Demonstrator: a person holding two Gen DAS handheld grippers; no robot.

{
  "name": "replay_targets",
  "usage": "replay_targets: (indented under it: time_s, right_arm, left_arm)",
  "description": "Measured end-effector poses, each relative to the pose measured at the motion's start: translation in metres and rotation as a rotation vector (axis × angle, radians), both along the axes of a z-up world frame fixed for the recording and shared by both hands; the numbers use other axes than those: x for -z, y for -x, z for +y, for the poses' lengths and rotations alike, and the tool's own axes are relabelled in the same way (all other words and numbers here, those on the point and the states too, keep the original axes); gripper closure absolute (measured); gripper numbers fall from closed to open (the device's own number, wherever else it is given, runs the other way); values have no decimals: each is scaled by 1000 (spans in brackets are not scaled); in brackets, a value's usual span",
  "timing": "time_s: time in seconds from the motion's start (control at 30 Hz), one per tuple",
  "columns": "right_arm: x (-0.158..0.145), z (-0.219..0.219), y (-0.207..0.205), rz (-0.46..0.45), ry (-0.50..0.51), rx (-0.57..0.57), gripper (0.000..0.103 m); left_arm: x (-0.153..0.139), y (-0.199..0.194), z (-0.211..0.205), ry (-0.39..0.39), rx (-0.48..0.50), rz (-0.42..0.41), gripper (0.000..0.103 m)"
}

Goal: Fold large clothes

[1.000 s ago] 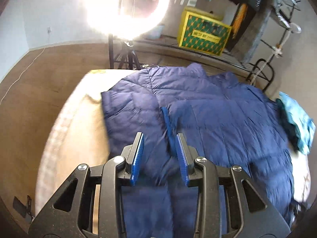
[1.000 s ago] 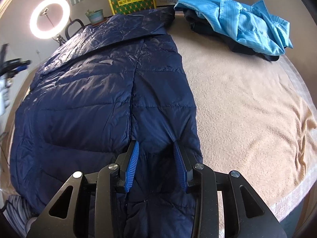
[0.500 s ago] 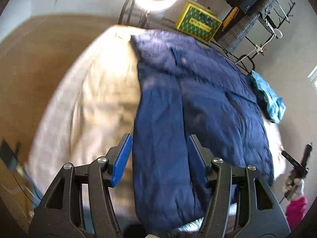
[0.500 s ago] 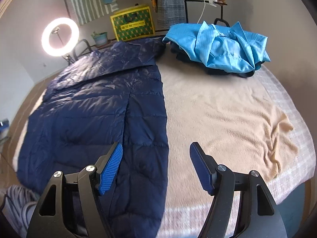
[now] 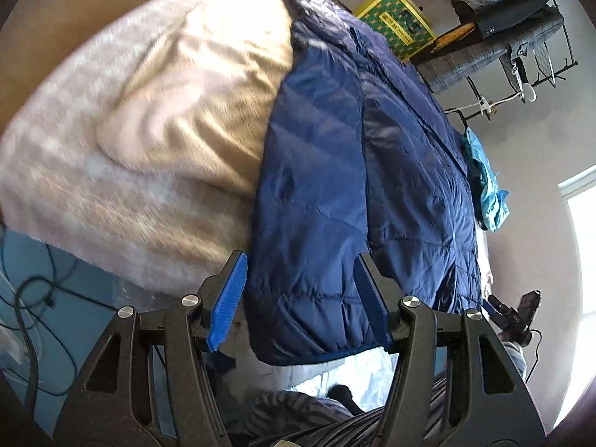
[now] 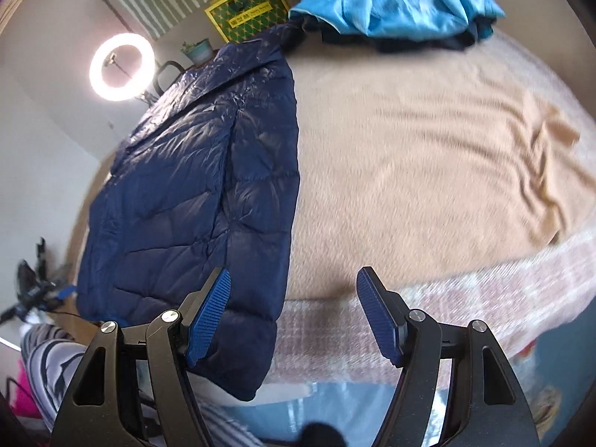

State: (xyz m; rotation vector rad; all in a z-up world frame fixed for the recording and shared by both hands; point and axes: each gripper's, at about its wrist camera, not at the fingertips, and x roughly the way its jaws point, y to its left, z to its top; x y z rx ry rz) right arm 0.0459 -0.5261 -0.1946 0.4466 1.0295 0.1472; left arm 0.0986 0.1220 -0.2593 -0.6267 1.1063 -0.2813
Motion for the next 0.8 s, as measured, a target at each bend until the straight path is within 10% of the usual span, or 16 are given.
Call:
replay_targets:
  time_s: [0.47, 0.7, 0.8]
  right_arm:
    - [17, 14, 19, 19, -162, -66, 36]
    - [19, 26, 21, 46, -218, -114, 54]
    - [24, 33, 13, 66, -207, -120, 80]
  left_arm:
    - [15, 26, -17, 77, 8, 13, 42]
    - [20, 40, -6, 108, -25, 22, 42]
    - [22, 39, -8, 110, -29, 29, 42]
